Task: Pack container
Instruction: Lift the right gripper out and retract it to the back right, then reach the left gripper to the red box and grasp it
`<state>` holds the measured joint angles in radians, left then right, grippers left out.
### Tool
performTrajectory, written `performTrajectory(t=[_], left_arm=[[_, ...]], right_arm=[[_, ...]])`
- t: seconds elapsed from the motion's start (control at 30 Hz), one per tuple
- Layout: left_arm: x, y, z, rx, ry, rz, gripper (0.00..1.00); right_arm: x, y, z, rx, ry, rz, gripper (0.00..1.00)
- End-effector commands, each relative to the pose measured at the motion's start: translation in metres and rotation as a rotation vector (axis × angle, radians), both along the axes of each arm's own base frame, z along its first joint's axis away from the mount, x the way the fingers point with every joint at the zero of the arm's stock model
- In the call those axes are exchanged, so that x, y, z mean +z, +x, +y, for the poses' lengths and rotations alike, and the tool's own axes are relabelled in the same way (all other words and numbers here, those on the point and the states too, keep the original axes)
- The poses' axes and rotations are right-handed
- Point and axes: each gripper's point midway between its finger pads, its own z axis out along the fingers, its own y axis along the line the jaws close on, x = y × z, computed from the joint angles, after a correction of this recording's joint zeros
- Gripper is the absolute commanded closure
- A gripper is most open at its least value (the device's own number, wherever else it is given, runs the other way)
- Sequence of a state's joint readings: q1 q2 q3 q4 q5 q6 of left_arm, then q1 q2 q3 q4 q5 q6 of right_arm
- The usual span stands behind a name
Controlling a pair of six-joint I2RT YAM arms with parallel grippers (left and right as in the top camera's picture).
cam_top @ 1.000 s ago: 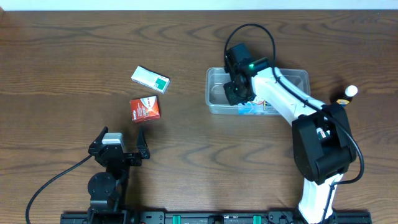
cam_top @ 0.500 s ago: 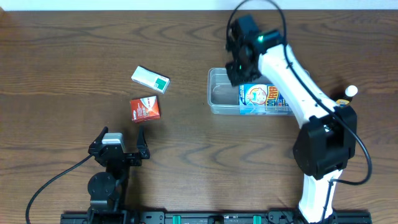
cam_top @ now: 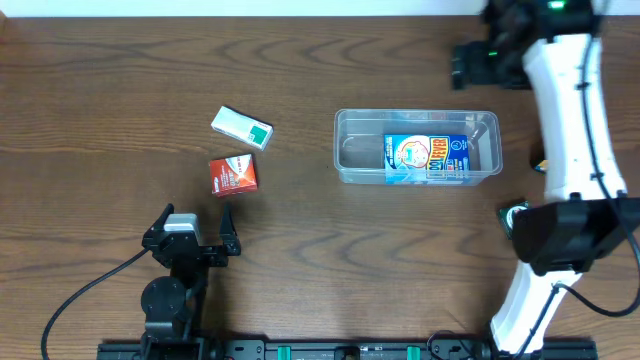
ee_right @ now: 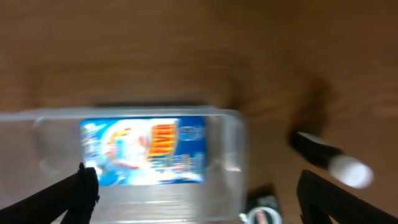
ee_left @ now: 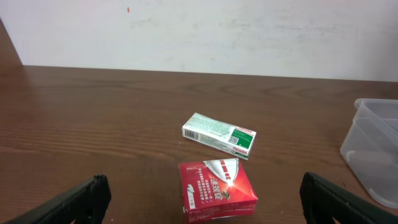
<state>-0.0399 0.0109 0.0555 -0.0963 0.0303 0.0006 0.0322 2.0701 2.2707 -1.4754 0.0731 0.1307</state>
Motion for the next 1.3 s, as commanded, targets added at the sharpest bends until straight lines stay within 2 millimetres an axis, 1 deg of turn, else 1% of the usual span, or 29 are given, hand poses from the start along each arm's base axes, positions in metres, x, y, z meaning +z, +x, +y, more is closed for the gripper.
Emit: performTrajectory(t=[0.0,0.13,0.23,0.3,0.43,0.53,0.67,0.73,0.83,0.9,0.97,1.0,1.07,1.13,1.2,1.27], left_arm=[[-0.017,0.000,-0.001,-0.011,0.009,0.036,0.02],[-0.017,0.000,-0.001,-0.011,0.009,0.036,0.02],[-0.012,0.001,-0.001,-0.011,0.008,0.017,0.02],[-0.011,0.001,-0.001,-0.010,0.008,0.014,0.02],[-0.017,0.000,-0.001,-0.010,0.010,0.036,0.02],[-0.011,0.001,0.000,-0.002,0.006,0.015,0.02],[-0.005,0.001,-0.007,-0.032,-0.097,0.000,0.02],[-0.003,-0.001,-0.017,-0.082,-0.145,0.018,0.02],[-0.010,-0.005,-0.018,-0.069,-0.215,0.110,0.02],[-0.011,-0.008,-0.018,-0.057,-0.218,0.187,0.02],[-0.003,-0.009,-0.013,-0.025,-0.211,0.255,0.02],[0.004,-0.007,-0.009,0.002,-0.203,0.292,0.02],[0.020,0.001,-0.004,0.035,-0.180,0.363,0.02],[0.031,0.012,-0.005,0.039,-0.157,0.465,0.02],[0.033,0.022,-0.005,0.048,-0.151,0.579,0.02],[0.027,0.030,-0.006,0.056,-0.146,0.718,0.02]], right_arm=[[0.004,-0.001,-0.030,-0.084,-0.009,-0.010,0.01],[0.004,-0.005,-0.051,-0.132,-0.007,-0.002,0.01],[0.004,-0.006,-0.059,-0.150,-0.007,-0.002,0.01],[0.004,-0.006,-0.061,-0.154,-0.007,-0.002,0.01],[0.004,-0.006,-0.061,-0.155,-0.007,-0.002,0.01],[0.004,-0.006,-0.061,-0.154,-0.007,-0.002,0.01],[0.004,-0.006,-0.061,-0.154,-0.007,-0.002,0.01],[0.004,-0.006,-0.061,-0.154,-0.007,-0.002,0.01],[0.004,-0.006,-0.061,-0.154,-0.007,-0.002,0.01],[0.004,-0.006,-0.061,-0.154,-0.007,-0.002,0.01],[0.004,-0.006,-0.061,-0.154,-0.007,-0.002,0.01],[0.004,-0.006,-0.061,-0.153,-0.007,-0.002,0.01],[0.004,-0.006,-0.061,-0.153,-0.007,-0.002,0.01],[0.004,-0.006,-0.061,-0.154,-0.007,-0.002,0.01],[0.004,-0.006,-0.061,-0.154,-0.007,-0.002,0.01],[0.004,-0.006,-0.061,-0.154,-0.007,-0.002,0.01]])
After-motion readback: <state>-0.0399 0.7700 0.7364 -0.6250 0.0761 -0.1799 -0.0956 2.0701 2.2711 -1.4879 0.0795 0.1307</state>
